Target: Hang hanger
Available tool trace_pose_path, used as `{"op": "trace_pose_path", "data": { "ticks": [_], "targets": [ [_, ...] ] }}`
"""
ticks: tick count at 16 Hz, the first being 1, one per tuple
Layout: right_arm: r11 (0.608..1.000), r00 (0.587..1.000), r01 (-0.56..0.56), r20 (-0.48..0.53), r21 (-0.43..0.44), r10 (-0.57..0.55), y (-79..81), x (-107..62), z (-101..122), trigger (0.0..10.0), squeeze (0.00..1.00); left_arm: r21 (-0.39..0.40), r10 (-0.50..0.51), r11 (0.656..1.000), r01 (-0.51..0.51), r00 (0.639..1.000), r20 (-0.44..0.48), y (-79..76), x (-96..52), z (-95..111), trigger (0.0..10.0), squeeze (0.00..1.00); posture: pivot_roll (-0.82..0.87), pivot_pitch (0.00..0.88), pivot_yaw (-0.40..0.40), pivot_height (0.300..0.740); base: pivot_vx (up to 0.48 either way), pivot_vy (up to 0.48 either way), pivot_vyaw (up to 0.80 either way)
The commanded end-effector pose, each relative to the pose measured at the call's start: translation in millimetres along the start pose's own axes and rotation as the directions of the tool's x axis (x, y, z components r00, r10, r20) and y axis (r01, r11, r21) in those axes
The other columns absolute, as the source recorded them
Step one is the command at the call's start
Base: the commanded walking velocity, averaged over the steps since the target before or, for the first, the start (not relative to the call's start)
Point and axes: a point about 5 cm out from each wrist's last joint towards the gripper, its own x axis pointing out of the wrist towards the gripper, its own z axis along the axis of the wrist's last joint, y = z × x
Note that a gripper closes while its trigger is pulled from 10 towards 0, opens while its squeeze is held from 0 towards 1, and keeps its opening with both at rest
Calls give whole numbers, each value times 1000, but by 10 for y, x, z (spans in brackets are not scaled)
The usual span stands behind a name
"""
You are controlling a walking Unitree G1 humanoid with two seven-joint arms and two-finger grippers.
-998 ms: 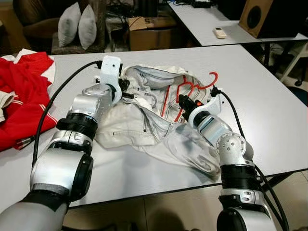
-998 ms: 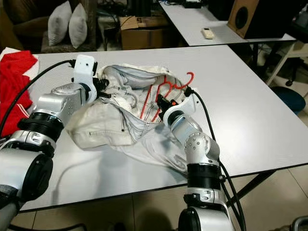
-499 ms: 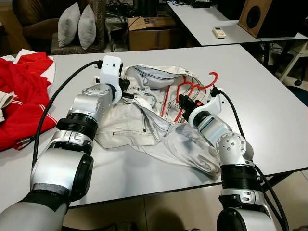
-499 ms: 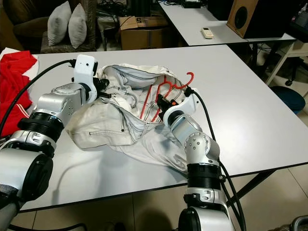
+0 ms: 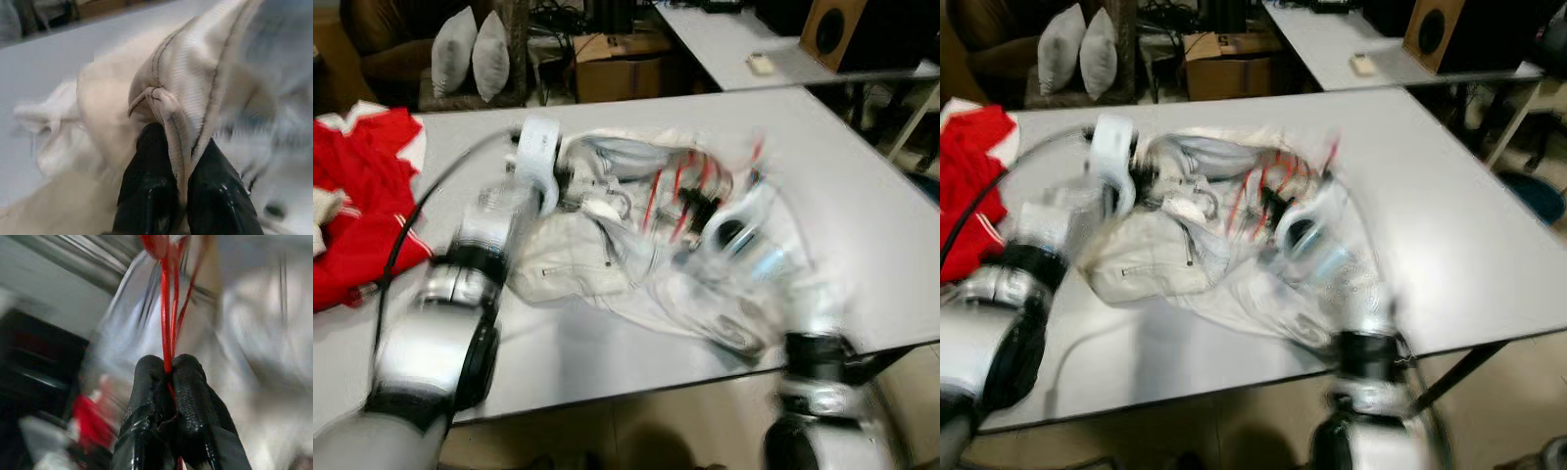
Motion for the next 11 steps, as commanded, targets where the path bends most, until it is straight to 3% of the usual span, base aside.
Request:
{"op": "trace_pose_path", "data": {
  "ticks": [1,5,8,11],
  "targets": [
    [991,984,-121,124,-51,126,282,-137,330,10000,0,-1,-22,1000,22,993,-112,17,-47,-372,0,0,-162,0,73,740,0,0,0],
    [986,982,-138,120,-93,149,285,-190,337,10000,0,42,-89,995,94,990,-109,-73,-85,-583,0,0,-167,0,79,740,0,0,0],
    [978,976,-171,117,-118,185,357,-242,417,10000,0,60,-123,990,129,988,-98,-61,-150,-704,0,0,-158,0,62,740,0,0,0],
    [969,967,-223,101,-107,233,468,-190,477,10000,0,74,-114,990,121,990,-85,-11,-236,-847,0,0,-137,0,27,740,0,0,0]
  ]
}}
